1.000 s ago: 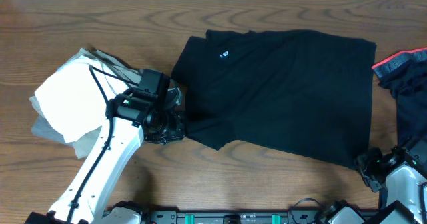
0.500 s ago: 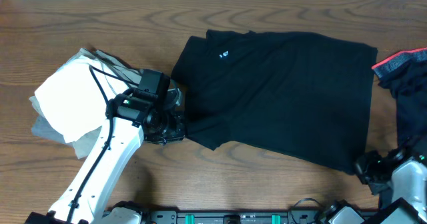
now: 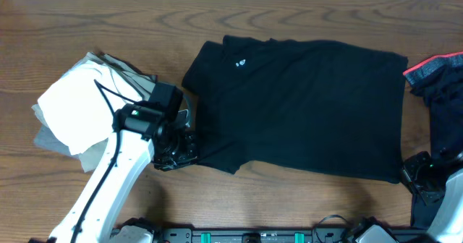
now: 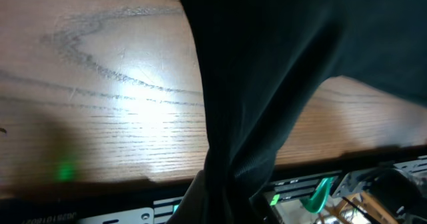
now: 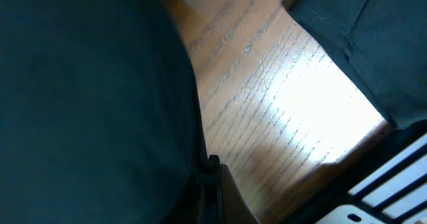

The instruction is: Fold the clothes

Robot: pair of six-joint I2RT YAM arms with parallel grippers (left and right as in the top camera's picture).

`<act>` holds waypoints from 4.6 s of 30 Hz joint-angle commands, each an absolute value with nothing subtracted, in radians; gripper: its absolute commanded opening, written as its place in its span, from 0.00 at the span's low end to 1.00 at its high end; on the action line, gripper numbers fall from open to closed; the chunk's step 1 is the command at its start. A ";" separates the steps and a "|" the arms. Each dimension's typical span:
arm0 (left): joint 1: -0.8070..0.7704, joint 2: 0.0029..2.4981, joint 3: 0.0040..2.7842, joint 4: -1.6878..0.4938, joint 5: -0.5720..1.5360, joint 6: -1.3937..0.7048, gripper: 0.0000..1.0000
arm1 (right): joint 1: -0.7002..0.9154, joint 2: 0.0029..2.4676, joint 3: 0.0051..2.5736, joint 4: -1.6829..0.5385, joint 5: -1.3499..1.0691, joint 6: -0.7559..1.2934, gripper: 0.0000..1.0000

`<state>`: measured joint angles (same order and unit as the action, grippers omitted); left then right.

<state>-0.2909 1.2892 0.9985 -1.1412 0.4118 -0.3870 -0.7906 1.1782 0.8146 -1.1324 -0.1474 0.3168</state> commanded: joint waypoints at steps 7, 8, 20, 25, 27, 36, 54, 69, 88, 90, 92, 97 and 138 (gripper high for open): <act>-0.291 1.199 1.017 -0.951 0.415 -0.350 0.06 | -0.780 1.111 0.934 -1.121 -0.230 0.242 0.01; -0.291 1.214 1.017 -0.927 0.414 -0.333 0.06 | -0.775 1.124 0.941 -1.111 -0.230 0.242 0.01; -0.291 1.432 1.074 -0.604 0.414 -0.208 0.06 | -0.691 1.375 0.944 -0.778 -0.424 0.289 0.01; -0.291 1.530 1.147 -0.527 0.383 -0.145 0.06 | -0.652 1.454 0.944 -0.709 -0.424 0.338 0.01; -0.291 1.557 1.169 -0.493 0.368 -0.131 0.06 | -0.647 1.470 0.944 -0.698 -0.423 0.344 0.01; -0.291 1.662 1.220 -0.355 0.346 -0.097 0.06 | -0.648 1.486 0.944 -0.671 -0.389 0.360 0.01; -0.291 1.757 1.220 -0.323 0.273 -0.097 0.06 | -0.648 1.488 0.944 -0.639 -0.342 0.363 0.01; -0.262 1.736 1.220 -0.407 0.275 -0.115 0.98 | -0.648 1.493 0.944 -0.661 -0.340 0.342 0.50; -0.228 1.678 1.649 -0.780 0.313 -0.029 0.98 | -0.508 1.508 1.383 -1.000 -0.282 0.241 0.49; -0.229 1.737 1.705 -0.787 0.323 -0.020 0.98 | -0.493 1.528 1.415 -0.998 -0.293 0.250 0.50; -0.231 1.819 1.758 -0.785 0.360 0.002 1.00 | -0.474 1.562 1.439 -0.986 -0.296 0.250 0.51; -0.247 2.038 1.838 -0.767 0.433 0.025 0.85 | -0.429 1.651 1.444 -0.945 -0.296 0.254 0.53; -0.360 2.262 1.869 -0.555 0.252 -0.004 0.06 | -0.367 1.832 1.444 -0.880 -0.302 0.257 0.45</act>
<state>-0.3611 2.3070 1.8305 -0.5526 0.2611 0.0154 -0.3752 1.8278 1.4372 -0.9001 -0.2989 0.2546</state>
